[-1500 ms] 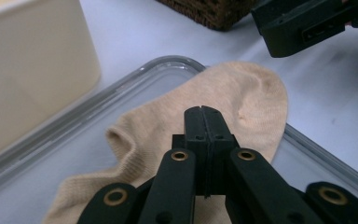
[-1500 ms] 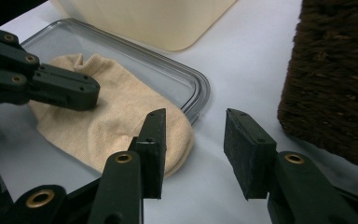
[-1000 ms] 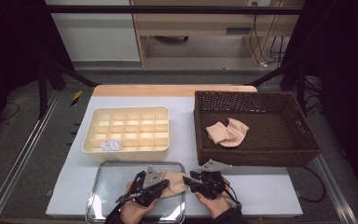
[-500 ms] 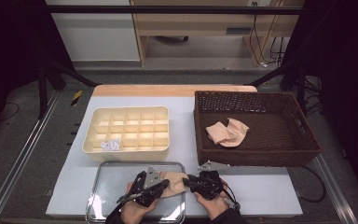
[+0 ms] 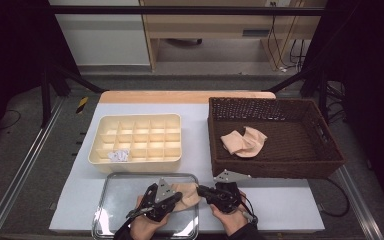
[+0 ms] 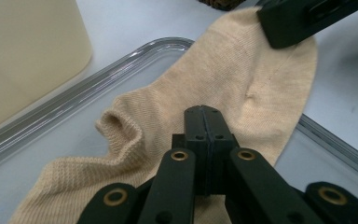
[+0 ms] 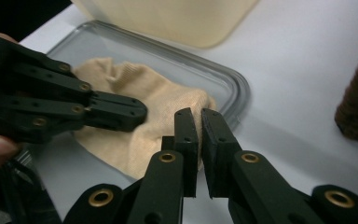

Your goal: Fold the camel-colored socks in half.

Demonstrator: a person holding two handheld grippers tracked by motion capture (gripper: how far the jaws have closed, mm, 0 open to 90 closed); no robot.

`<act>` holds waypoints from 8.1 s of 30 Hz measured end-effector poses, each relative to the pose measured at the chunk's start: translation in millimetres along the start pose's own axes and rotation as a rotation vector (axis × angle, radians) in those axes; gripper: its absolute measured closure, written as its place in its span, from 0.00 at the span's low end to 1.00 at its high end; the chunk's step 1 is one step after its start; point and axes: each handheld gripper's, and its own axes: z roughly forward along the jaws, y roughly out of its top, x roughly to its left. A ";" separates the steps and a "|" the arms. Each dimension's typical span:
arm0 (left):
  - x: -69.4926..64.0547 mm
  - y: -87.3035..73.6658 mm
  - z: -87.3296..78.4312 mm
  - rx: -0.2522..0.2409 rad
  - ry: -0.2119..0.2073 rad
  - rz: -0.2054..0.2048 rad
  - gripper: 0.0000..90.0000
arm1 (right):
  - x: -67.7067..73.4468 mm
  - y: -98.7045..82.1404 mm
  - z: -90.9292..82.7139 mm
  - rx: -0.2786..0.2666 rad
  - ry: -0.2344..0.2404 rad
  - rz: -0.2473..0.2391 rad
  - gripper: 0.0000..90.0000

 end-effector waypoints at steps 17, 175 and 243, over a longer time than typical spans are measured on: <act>17.1 1.2 -42.1 -0.065 0.021 -0.052 0.99 | 16.0 15.0 -5.9 -0.021 0.001 -0.072 0.96; 19.3 -8.8 -25.7 -0.003 0.013 -0.120 0.99 | 41.2 16.8 24.6 0.053 0.085 -0.191 0.96; 45.6 -12.3 -46.7 -0.037 0.053 -0.125 0.68 | 53.3 12.8 45.6 0.133 0.116 -0.256 0.91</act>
